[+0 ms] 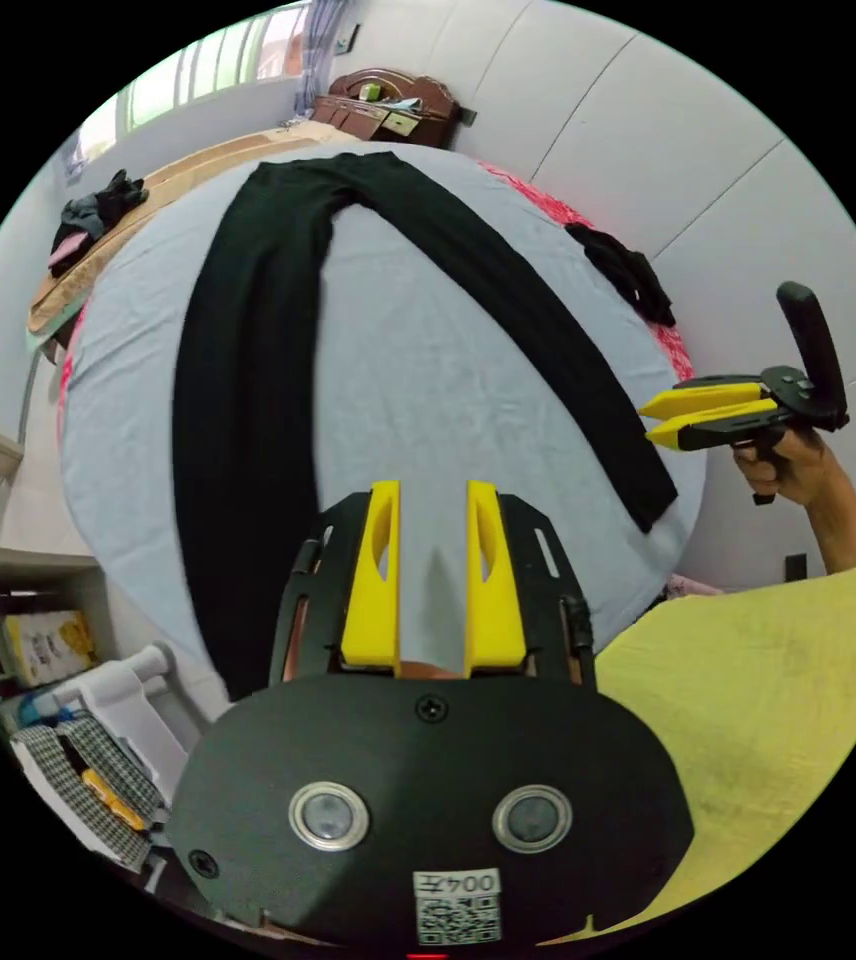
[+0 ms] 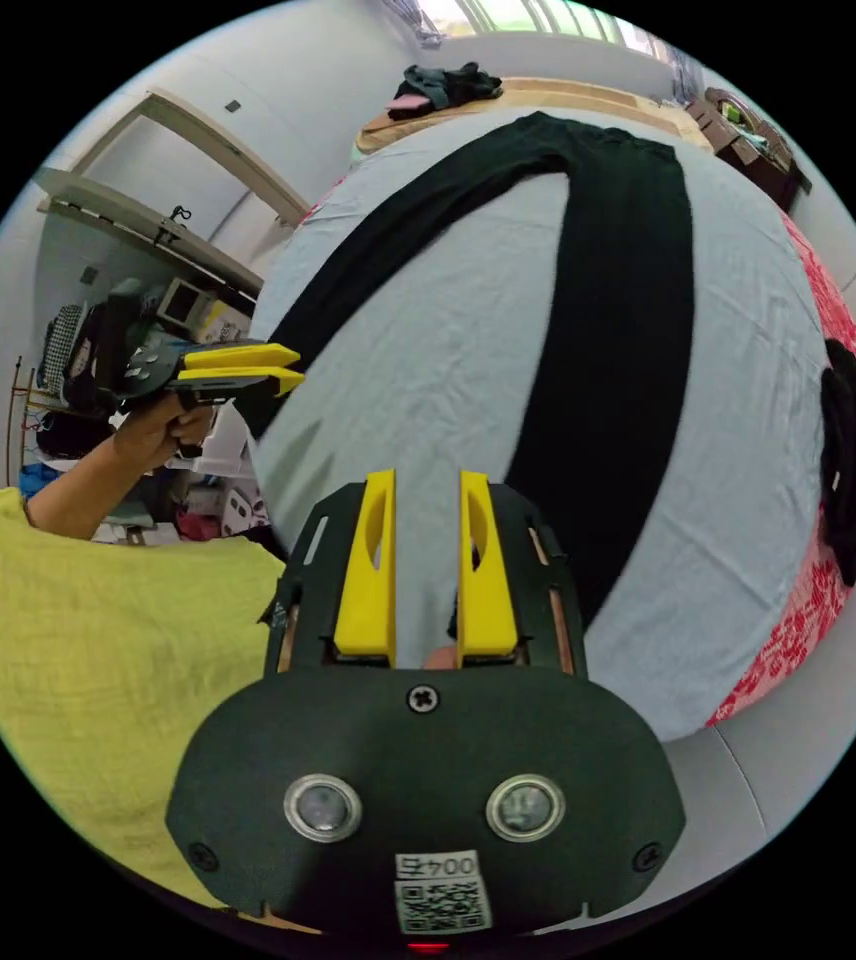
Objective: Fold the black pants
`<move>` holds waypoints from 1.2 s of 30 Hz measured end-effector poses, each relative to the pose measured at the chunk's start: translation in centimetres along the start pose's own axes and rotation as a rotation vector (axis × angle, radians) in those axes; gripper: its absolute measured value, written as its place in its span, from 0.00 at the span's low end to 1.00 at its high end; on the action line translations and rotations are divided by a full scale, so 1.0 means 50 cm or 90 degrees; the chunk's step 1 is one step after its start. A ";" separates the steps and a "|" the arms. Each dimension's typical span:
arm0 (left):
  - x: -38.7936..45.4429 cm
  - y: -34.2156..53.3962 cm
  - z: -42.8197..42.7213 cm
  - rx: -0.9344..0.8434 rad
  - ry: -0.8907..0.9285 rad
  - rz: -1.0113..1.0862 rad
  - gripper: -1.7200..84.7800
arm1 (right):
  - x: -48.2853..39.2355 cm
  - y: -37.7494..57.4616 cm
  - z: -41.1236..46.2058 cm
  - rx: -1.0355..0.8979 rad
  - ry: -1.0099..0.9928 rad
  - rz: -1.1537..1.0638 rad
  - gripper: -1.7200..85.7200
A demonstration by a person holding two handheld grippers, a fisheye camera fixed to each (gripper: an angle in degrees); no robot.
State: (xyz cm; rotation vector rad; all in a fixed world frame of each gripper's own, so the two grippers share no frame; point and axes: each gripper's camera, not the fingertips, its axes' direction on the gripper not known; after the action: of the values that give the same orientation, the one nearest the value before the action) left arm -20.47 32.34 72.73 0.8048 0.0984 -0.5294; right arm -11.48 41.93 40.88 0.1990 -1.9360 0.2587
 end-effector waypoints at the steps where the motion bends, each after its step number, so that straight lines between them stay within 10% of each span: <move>1: -0.023 -0.014 -0.011 -0.002 -0.012 -0.004 0.11 | -0.013 -0.042 0.018 -0.010 -0.003 -0.003 0.13; 14: -0.362 -0.322 -0.130 0.002 -0.045 -0.047 0.10 | -0.061 -0.429 0.228 -0.011 0.059 -0.012 0.22; 36: -0.257 -0.583 -0.140 -0.045 -0.151 0.136 0.02 | 0.020 -0.611 0.440 -0.092 0.164 -0.029 0.10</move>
State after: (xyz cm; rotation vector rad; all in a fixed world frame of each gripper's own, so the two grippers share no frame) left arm -45.02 25.95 52.20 0.6693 -0.1844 -0.4135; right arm -23.55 6.55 36.56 0.1080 -1.6846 0.1074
